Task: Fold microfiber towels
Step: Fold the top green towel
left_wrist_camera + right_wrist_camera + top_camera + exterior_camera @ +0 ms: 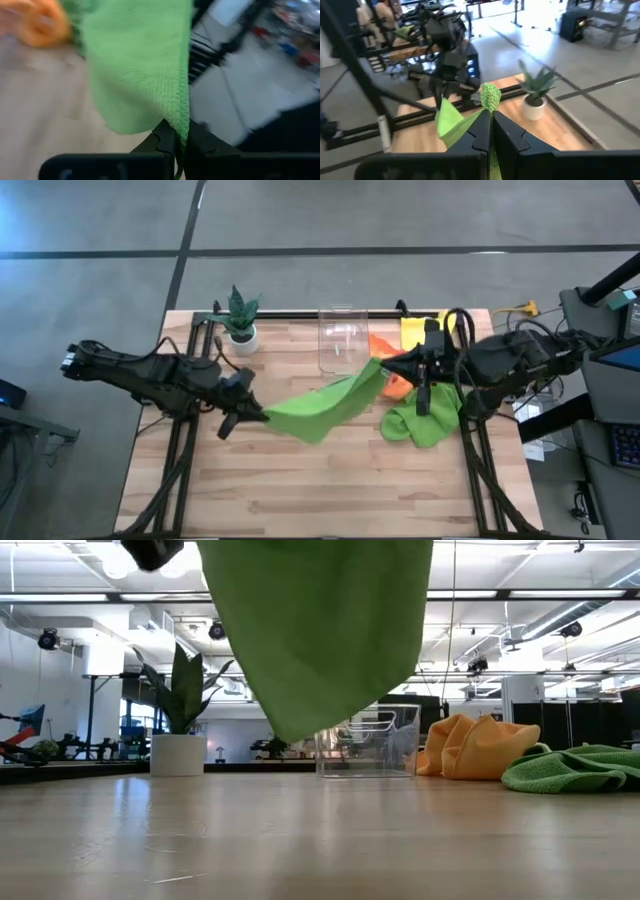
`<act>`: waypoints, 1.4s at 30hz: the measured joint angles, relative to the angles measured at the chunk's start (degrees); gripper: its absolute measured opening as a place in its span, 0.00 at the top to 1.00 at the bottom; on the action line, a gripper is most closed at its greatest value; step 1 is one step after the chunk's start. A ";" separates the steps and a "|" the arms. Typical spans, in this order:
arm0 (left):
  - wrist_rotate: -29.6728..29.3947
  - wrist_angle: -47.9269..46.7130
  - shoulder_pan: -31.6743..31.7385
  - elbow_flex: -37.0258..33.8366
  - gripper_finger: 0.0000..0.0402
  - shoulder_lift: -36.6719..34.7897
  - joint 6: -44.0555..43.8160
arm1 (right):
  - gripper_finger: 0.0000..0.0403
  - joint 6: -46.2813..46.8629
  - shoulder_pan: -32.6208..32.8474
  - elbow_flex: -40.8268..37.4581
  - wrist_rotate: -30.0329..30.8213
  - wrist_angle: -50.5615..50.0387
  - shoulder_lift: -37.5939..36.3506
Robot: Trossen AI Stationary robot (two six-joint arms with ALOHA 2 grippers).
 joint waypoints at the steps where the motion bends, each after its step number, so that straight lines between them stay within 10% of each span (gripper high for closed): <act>1: 0.96 -0.57 -0.88 1.20 1.00 1.11 -0.63 | 0.98 1.20 1.39 -0.10 0.00 -0.39 0.25; 11: 1.24 -6.91 -16.01 8.56 1.00 11.04 -9.82 | 0.98 26.93 18.99 -0.33 5.45 -12.73 8.61; 19: 1.39 -2.94 -27.93 11.54 1.00 16.19 -22.01 | 0.98 49.67 29.62 0.00 6.35 -3.67 20.17; 42: -1.95 -19.04 -29.57 15.19 1.00 9.85 -20.64 | 0.98 57.24 25.26 12.11 7.23 -17.37 27.15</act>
